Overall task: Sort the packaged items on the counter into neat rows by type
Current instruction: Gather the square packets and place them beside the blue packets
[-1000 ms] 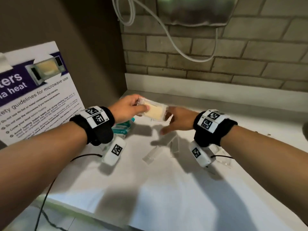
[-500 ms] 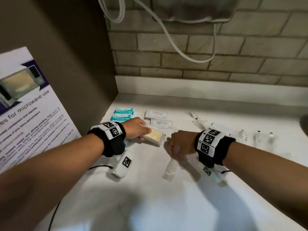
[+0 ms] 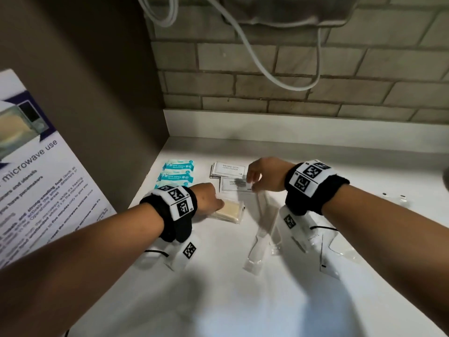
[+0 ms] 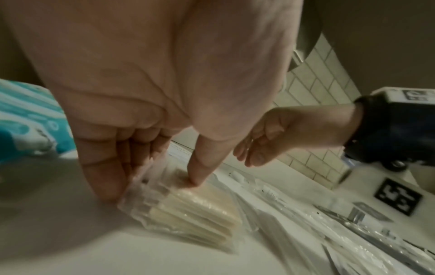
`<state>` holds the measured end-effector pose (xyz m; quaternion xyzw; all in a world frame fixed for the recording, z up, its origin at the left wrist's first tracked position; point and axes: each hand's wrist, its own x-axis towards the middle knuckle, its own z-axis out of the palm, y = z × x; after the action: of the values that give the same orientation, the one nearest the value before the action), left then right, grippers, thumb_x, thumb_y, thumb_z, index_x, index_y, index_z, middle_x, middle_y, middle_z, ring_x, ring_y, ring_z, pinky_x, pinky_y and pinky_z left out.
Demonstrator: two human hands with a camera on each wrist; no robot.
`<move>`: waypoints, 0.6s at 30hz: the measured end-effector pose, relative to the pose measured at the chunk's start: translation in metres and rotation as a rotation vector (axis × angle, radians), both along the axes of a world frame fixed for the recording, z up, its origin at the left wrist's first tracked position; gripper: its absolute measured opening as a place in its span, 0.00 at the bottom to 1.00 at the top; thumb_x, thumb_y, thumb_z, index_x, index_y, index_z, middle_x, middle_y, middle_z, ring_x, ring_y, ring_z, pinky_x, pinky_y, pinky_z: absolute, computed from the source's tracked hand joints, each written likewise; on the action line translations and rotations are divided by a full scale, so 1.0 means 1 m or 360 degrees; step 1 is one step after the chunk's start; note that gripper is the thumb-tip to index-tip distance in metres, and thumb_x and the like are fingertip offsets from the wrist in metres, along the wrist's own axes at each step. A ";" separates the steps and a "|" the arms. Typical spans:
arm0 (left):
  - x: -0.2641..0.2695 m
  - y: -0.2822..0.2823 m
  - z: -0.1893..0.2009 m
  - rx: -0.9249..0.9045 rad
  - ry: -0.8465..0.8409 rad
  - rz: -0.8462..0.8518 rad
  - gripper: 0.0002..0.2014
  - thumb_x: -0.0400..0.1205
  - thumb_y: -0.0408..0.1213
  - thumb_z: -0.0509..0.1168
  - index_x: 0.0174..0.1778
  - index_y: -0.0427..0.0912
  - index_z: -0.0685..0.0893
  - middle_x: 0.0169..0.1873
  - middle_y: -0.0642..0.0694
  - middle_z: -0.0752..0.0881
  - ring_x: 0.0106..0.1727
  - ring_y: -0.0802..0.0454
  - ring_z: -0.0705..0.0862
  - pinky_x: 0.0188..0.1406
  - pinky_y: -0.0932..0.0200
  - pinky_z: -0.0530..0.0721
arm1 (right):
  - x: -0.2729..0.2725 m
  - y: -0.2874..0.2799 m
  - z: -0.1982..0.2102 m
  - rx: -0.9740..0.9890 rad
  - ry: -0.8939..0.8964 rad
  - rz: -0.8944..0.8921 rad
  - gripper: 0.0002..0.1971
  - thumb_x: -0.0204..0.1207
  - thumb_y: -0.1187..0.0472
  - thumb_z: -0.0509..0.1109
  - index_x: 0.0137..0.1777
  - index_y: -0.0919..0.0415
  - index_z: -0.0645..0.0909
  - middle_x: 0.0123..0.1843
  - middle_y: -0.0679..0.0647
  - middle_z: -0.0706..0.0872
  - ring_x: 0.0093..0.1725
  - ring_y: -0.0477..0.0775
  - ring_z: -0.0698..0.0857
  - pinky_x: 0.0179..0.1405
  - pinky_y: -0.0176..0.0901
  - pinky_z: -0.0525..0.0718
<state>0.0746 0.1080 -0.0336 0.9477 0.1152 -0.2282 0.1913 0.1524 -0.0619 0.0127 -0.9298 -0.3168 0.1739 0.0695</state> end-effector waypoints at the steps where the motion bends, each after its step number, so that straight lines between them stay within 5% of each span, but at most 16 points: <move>1: 0.002 0.001 -0.001 0.0047 0.0004 -0.0020 0.14 0.82 0.48 0.62 0.45 0.40 0.82 0.45 0.43 0.85 0.46 0.45 0.83 0.44 0.57 0.78 | 0.007 0.003 -0.002 -0.0002 -0.0033 -0.0034 0.13 0.72 0.59 0.74 0.57 0.56 0.85 0.59 0.54 0.87 0.60 0.56 0.84 0.59 0.44 0.81; 4: 0.005 0.002 0.002 0.0169 0.0021 -0.0047 0.13 0.80 0.47 0.63 0.35 0.43 0.77 0.41 0.44 0.83 0.43 0.46 0.82 0.39 0.58 0.76 | 0.018 0.010 -0.011 -0.0162 -0.0049 -0.0124 0.20 0.73 0.55 0.74 0.64 0.58 0.82 0.63 0.55 0.86 0.63 0.58 0.83 0.59 0.44 0.80; 7: 0.013 0.005 0.014 0.0173 -0.0012 -0.0075 0.12 0.80 0.47 0.65 0.39 0.41 0.80 0.43 0.44 0.83 0.41 0.49 0.81 0.37 0.59 0.75 | 0.021 0.014 -0.025 -0.0211 -0.0036 -0.0194 0.28 0.72 0.49 0.76 0.68 0.61 0.77 0.64 0.58 0.84 0.64 0.61 0.83 0.56 0.46 0.81; 10: 0.034 0.011 0.029 0.0101 -0.0232 -0.0102 0.14 0.82 0.42 0.64 0.59 0.38 0.81 0.55 0.43 0.84 0.55 0.45 0.83 0.47 0.60 0.74 | 0.024 0.018 -0.042 -0.0169 -0.0022 -0.0240 0.32 0.69 0.45 0.78 0.67 0.61 0.73 0.63 0.57 0.84 0.61 0.61 0.84 0.48 0.44 0.78; 13: 0.066 0.019 0.034 0.0072 -0.0491 -0.0178 0.23 0.81 0.35 0.66 0.72 0.40 0.74 0.67 0.41 0.80 0.66 0.43 0.79 0.59 0.61 0.74 | 0.028 0.020 -0.050 -0.0117 -0.0016 -0.0271 0.32 0.65 0.47 0.81 0.65 0.59 0.72 0.62 0.57 0.84 0.60 0.61 0.84 0.49 0.46 0.78; 18: 0.102 0.028 0.023 0.0301 -0.0212 -0.0467 0.44 0.72 0.38 0.77 0.83 0.46 0.63 0.76 0.41 0.71 0.72 0.41 0.76 0.68 0.55 0.76 | 0.033 0.015 -0.040 -0.0145 0.0044 -0.0151 0.28 0.70 0.53 0.79 0.69 0.56 0.78 0.63 0.53 0.81 0.64 0.58 0.81 0.53 0.43 0.77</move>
<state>0.1769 0.1359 -0.0102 0.9810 -0.0164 -0.1787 0.0733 0.1857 -0.0469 -0.0275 -0.9435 -0.2632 0.1975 0.0398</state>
